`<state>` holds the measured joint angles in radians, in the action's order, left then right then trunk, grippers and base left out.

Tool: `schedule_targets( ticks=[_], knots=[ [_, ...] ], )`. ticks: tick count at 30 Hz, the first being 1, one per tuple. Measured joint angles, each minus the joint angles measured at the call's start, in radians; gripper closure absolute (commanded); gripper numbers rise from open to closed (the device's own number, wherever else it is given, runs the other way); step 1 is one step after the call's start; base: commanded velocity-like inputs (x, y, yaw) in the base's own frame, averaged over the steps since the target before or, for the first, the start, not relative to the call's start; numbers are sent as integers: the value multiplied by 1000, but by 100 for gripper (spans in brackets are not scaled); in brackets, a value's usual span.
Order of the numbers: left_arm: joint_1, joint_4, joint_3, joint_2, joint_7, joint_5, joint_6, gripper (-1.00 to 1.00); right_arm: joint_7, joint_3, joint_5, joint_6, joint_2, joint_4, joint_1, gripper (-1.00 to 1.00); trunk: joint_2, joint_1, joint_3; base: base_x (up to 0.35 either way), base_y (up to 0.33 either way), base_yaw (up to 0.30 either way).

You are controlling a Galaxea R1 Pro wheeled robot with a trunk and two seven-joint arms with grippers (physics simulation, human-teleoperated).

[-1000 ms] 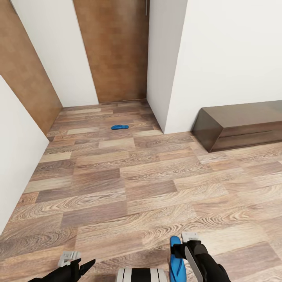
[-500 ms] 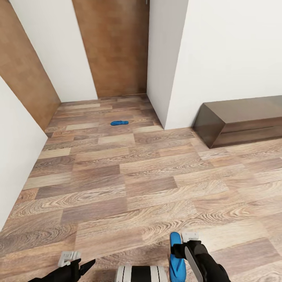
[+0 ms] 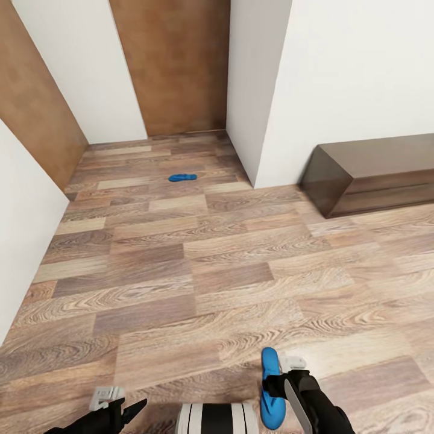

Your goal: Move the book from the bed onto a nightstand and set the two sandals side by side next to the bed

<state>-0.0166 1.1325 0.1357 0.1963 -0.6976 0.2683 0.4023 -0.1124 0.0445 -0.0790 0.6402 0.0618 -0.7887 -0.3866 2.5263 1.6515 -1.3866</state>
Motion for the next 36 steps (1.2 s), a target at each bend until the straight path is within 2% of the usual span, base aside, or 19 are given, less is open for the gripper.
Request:
schedule_targets(
  ticks=[3,17,24,36],
  knots=[
    [0,0,0,0,0,0,0,-100,0,0,0,0,0,0,0,-100,1,1,-12,0,0,0],
    [0,1,1,1,-7,2,-2,-100,0,0,1,0,0,0,0,-100,1,1,-12,0,1,0],
    [0,1,2,1,-8,0,-2,-100,0,0,1,0,0,0,0,-100,1,1,-12,0,136,0],
    [0,0,2,2,-6,0,-2,-100,-1,0,3,0,0,0,0,-100,1,1,-12,0,16,0]
  ],
)
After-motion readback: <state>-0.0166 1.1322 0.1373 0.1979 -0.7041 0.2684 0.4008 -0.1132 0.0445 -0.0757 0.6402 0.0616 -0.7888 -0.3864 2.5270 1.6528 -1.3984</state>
